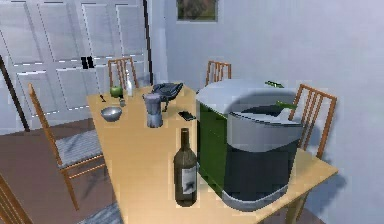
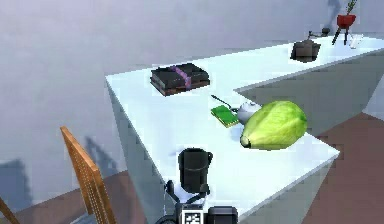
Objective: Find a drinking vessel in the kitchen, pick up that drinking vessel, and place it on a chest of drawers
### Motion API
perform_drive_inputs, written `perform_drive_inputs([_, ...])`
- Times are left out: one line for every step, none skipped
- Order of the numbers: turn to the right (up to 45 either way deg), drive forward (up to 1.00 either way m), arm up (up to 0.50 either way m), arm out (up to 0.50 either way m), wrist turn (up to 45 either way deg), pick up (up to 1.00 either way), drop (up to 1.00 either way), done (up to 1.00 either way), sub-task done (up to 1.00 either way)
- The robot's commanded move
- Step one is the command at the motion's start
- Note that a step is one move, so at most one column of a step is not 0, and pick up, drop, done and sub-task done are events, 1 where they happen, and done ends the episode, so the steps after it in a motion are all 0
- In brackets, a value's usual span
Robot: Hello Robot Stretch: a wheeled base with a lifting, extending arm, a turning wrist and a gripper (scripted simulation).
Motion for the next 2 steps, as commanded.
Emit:
perform_drive_inputs([0.0,0.0,0.0,0.0,0.0,1.0,0.0,0.0,0.0])
perform_drive_inputs([0.0,0.0,0.1,0.0,0.0,0.0,0.0,0.0,0.0])
